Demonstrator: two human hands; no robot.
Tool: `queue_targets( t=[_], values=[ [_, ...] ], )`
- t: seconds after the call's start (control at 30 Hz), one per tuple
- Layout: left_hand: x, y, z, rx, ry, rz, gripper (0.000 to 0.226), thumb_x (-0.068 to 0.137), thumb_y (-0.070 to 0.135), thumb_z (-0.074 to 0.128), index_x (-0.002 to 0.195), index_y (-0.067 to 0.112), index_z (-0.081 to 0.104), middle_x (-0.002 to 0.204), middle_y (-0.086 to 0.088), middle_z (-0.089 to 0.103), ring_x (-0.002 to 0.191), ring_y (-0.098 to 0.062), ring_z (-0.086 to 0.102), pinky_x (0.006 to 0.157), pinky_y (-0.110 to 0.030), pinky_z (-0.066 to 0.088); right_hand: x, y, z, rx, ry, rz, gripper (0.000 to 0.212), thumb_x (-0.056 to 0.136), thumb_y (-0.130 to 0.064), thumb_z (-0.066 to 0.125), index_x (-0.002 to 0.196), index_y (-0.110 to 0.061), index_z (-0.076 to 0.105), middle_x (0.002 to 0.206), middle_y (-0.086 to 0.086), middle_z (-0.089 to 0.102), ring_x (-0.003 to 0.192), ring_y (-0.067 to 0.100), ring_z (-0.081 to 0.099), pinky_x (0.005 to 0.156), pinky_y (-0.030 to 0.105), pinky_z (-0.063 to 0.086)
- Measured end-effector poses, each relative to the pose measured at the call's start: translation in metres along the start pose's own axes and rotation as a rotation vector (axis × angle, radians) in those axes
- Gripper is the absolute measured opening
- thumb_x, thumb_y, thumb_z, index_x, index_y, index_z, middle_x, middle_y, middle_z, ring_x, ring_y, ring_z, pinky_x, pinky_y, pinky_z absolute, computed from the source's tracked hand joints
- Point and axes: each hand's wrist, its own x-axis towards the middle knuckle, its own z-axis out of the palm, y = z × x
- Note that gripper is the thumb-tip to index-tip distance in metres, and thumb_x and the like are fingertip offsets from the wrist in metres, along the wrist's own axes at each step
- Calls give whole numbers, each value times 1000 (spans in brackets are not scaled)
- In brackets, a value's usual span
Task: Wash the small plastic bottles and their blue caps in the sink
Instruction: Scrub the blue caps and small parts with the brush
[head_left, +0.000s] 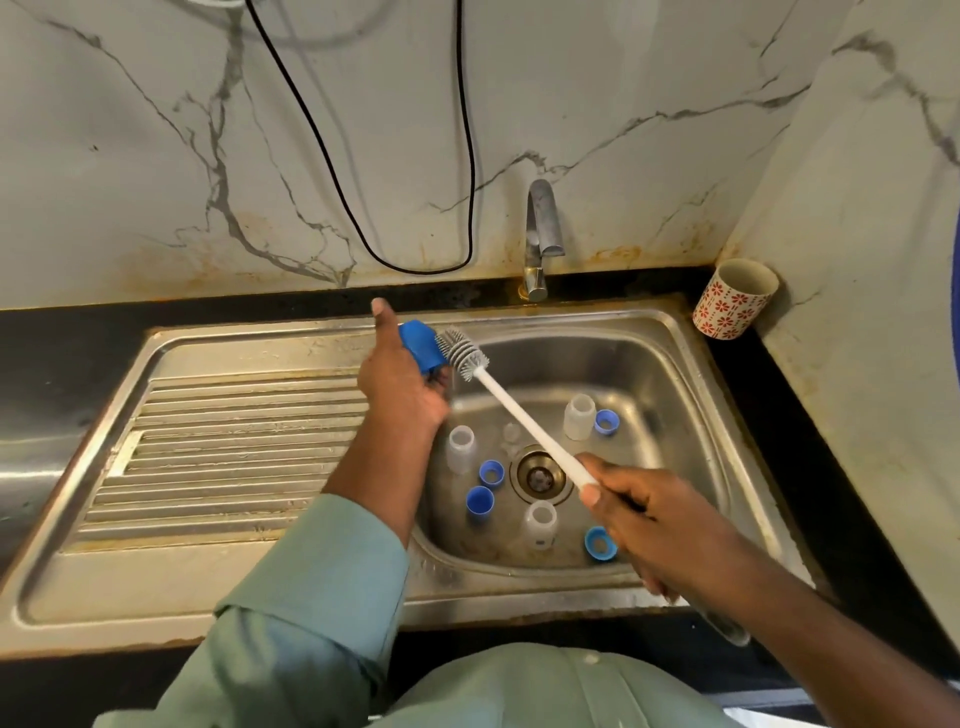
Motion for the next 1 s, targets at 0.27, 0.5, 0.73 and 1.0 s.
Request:
queue_targets(
  t=[0.27, 0.5, 0.73, 1.0],
  values=[
    [-11, -8, 8, 83, 47, 26, 54, 84, 66, 60, 102, 16, 54, 101, -8, 60, 85, -20, 64, 79, -33, 60, 7, -1, 13, 33, 60, -69, 19, 99, -32, 52, 94, -48, 60, 60, -3, 49, 43, 2, 43, 42, 22, 43],
    [-3, -3, -1, 93, -126, 35, 68, 75, 31, 83, 128, 12, 46, 118, -15, 61, 97, -28, 67, 73, -36, 61, 7, -7, 12, 106, 46, -48, 27, 99, -32, 51, 111, -57, 54, 64, 1, 49, 45, 11, 44, 43, 26, 44],
    [-6, -2, 0, 6, -65, -14, 29, 91, 39, 67, 102, 15, 56, 107, -11, 64, 92, -21, 67, 71, -31, 60, 3, -3, 12, 29, 23, -20, 22, 99, -33, 50, 117, -28, 63, 64, 4, 54, 43, 13, 48, 42, 29, 47],
    [-6, -5, 7, 78, -162, 41, 62, 81, 39, 76, 129, 16, 44, 113, -11, 59, 93, -22, 65, 81, -35, 60, 4, -2, 9, 130, 24, -31, 26, 100, -32, 48, 124, -37, 58, 60, 0, 51, 41, 13, 46, 40, 28, 43]
  ],
)
